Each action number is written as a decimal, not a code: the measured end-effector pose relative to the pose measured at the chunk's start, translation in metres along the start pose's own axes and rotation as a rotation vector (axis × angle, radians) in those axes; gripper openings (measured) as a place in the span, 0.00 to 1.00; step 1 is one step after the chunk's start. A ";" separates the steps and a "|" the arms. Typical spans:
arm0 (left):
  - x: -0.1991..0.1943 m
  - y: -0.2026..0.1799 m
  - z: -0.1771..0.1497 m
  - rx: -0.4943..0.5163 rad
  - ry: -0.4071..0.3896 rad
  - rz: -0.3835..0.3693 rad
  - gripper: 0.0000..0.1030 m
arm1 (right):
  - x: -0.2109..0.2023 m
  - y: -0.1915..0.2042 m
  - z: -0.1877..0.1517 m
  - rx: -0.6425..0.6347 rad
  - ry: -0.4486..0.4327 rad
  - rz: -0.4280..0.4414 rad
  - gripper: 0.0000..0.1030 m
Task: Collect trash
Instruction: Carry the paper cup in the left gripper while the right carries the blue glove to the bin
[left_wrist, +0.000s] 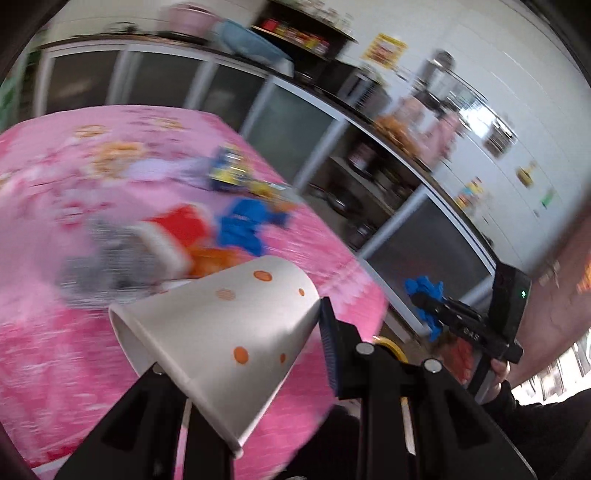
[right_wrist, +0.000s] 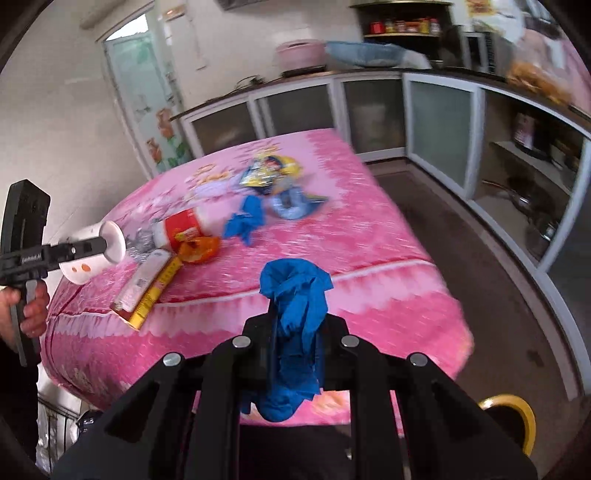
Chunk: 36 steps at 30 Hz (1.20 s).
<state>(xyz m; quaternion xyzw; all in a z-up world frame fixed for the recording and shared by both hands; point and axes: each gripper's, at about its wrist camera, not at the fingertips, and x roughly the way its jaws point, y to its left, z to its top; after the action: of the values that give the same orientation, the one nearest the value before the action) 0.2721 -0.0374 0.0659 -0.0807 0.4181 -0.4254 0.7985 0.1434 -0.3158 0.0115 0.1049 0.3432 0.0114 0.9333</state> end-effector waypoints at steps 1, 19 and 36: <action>0.012 -0.013 0.000 0.014 0.013 -0.024 0.23 | -0.007 -0.011 -0.003 0.018 -0.005 -0.015 0.14; 0.228 -0.232 -0.047 0.306 0.338 -0.365 0.23 | -0.123 -0.200 -0.106 0.350 -0.033 -0.379 0.14; 0.372 -0.344 -0.136 0.459 0.579 -0.456 0.23 | -0.125 -0.287 -0.198 0.581 0.044 -0.418 0.14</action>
<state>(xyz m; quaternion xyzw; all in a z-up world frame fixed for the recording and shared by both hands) 0.0683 -0.4998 -0.0774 0.1316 0.4909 -0.6780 0.5311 -0.0943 -0.5712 -0.1142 0.2933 0.3660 -0.2757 0.8390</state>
